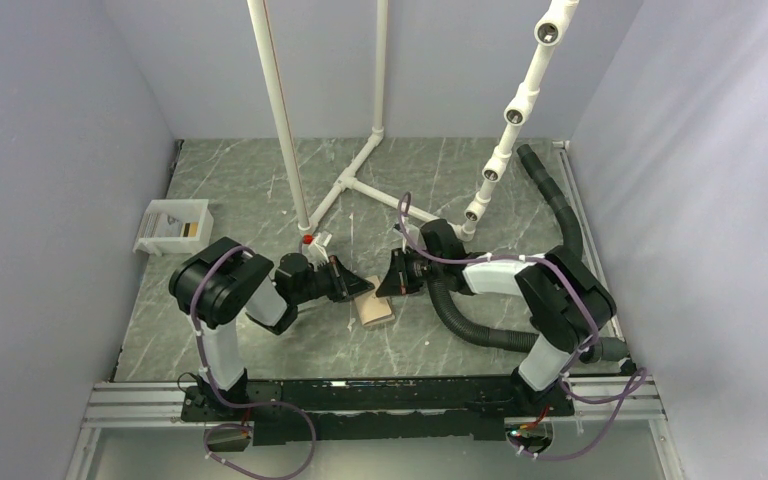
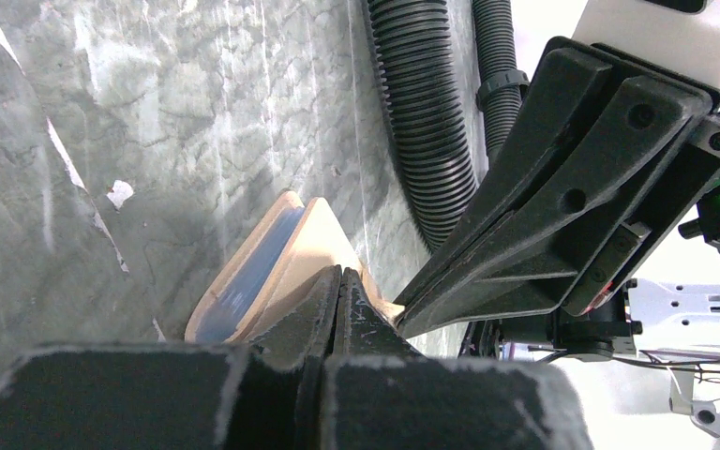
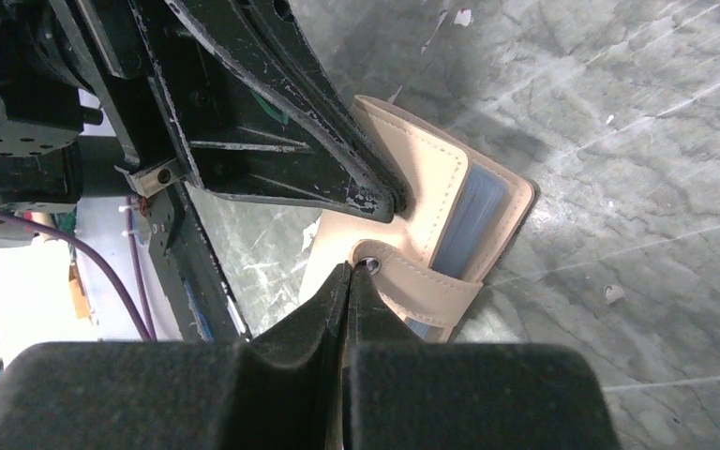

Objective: Put the credit cards into the card holder
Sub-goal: Close the card holder at the center of the board.

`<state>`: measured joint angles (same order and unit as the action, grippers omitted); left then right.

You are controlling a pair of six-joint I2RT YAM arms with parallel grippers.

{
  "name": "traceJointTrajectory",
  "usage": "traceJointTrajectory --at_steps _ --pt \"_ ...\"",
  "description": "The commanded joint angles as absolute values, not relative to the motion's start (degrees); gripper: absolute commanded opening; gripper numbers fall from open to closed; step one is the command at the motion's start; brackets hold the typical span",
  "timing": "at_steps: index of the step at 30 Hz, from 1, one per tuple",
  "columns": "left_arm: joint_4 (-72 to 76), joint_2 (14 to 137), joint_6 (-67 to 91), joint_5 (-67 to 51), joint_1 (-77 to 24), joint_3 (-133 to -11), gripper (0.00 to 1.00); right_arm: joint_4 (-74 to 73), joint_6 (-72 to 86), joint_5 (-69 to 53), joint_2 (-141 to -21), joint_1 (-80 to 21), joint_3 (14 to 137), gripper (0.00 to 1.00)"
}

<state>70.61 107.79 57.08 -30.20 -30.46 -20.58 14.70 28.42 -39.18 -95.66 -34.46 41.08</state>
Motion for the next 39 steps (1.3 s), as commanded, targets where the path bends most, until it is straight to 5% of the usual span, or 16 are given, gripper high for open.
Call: traceJointTrajectory --at_steps 1,39 --pt "56.46 108.84 53.28 -29.5 -31.2 -18.7 0.0 18.26 26.48 -44.01 -96.68 -34.63 42.94 0.0" --pt "58.05 110.61 54.14 -29.88 -31.55 -19.05 0.0 4.02 15.92 -42.38 -106.84 -37.79 51.64 0.0"
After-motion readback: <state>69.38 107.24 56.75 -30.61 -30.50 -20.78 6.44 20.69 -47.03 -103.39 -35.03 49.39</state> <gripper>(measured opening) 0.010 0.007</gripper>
